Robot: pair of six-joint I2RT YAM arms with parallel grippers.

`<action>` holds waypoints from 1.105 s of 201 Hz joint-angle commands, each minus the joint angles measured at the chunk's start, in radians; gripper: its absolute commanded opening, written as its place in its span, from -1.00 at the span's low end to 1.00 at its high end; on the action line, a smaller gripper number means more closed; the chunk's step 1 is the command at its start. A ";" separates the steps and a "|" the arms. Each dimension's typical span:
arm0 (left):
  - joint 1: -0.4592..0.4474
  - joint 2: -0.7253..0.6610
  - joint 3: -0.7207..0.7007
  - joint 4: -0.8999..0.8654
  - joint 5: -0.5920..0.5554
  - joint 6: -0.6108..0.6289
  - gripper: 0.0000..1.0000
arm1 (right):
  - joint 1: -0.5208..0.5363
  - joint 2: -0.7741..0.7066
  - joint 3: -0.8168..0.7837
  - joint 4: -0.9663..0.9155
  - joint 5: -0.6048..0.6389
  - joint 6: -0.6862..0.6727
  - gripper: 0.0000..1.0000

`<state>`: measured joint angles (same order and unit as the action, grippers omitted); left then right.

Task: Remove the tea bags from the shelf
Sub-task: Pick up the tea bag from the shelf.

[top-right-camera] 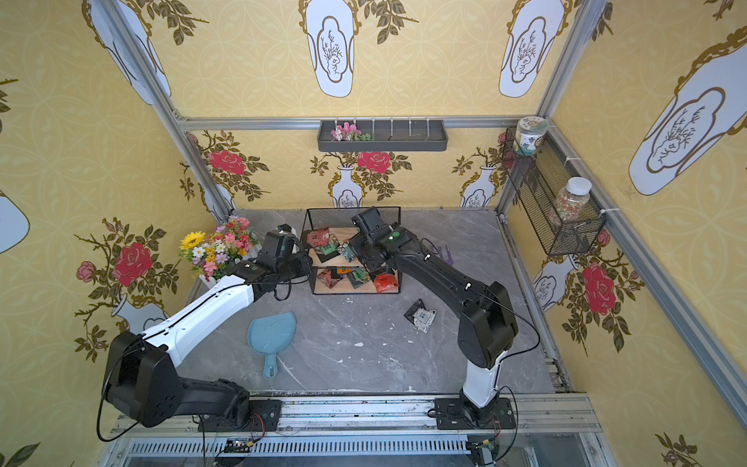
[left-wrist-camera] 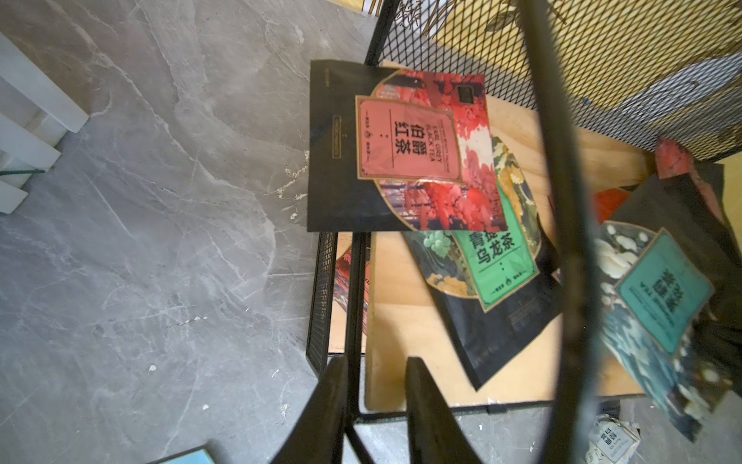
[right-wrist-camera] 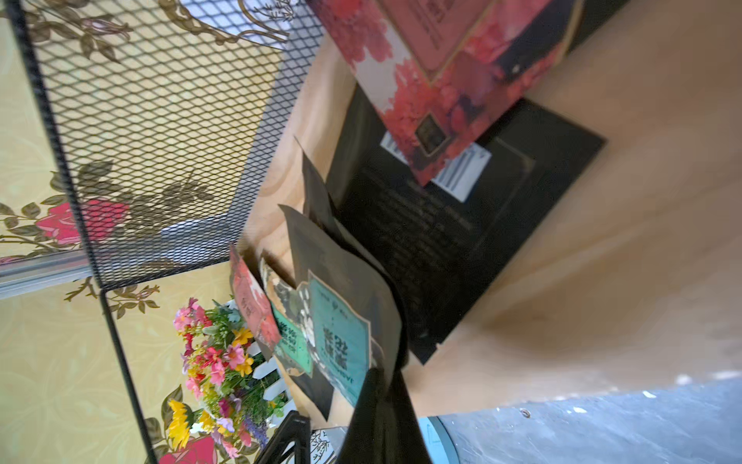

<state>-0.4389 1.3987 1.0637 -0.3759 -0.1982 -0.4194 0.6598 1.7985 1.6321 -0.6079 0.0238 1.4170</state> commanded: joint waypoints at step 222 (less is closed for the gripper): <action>-0.002 0.014 0.013 -0.011 0.019 0.007 -0.40 | 0.067 -0.018 -0.077 0.060 -0.039 0.058 -0.10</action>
<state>-0.4389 1.4055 1.0733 -0.3870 -0.1955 -0.4191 0.7238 1.7729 1.5585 -0.5724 -0.0151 1.4620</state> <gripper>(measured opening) 0.302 0.449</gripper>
